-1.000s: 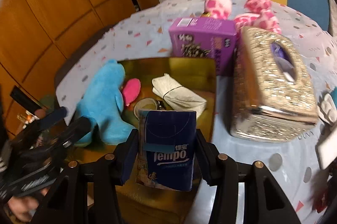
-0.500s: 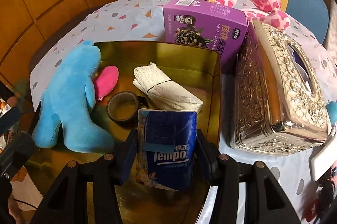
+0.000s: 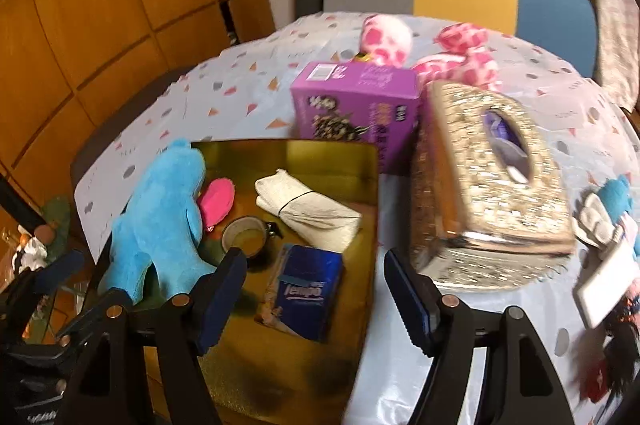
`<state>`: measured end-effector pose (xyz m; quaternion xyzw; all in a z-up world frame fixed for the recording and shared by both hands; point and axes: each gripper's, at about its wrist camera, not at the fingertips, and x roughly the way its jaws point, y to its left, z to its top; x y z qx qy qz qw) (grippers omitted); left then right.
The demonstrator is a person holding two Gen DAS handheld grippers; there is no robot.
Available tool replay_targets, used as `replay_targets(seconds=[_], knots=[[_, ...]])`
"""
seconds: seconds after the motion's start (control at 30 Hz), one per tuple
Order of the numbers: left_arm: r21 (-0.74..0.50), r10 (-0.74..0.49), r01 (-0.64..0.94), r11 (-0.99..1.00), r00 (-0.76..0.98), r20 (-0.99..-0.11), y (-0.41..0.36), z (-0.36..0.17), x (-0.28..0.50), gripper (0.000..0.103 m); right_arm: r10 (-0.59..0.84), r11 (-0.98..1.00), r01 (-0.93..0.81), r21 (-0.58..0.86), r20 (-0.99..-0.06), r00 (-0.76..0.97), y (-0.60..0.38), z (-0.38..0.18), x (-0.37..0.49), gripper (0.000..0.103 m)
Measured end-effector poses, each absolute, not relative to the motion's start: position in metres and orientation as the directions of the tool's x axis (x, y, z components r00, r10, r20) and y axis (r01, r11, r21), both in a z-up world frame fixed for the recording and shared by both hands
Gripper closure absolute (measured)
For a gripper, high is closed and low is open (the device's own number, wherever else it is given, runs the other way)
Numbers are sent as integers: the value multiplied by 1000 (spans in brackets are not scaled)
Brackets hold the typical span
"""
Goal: Organize soft objects
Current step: 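Reach the left gripper to the pile and grasp the white sponge block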
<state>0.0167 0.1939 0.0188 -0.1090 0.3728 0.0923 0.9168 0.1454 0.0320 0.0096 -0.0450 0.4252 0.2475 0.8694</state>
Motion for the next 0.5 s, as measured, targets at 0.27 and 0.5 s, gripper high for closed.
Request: replay_targets(seconds=[0.27, 0.5], knots=[[-123, 56, -203, 971, 698, -714, 180, 19, 19, 15, 353, 908, -402, 114, -726, 590, -8, 22, 134, 30], [-90, 46, -155, 984, 702, -711, 162, 23, 21, 13, 300, 937, -335, 96, -710, 637, -54, 29, 129, 30]])
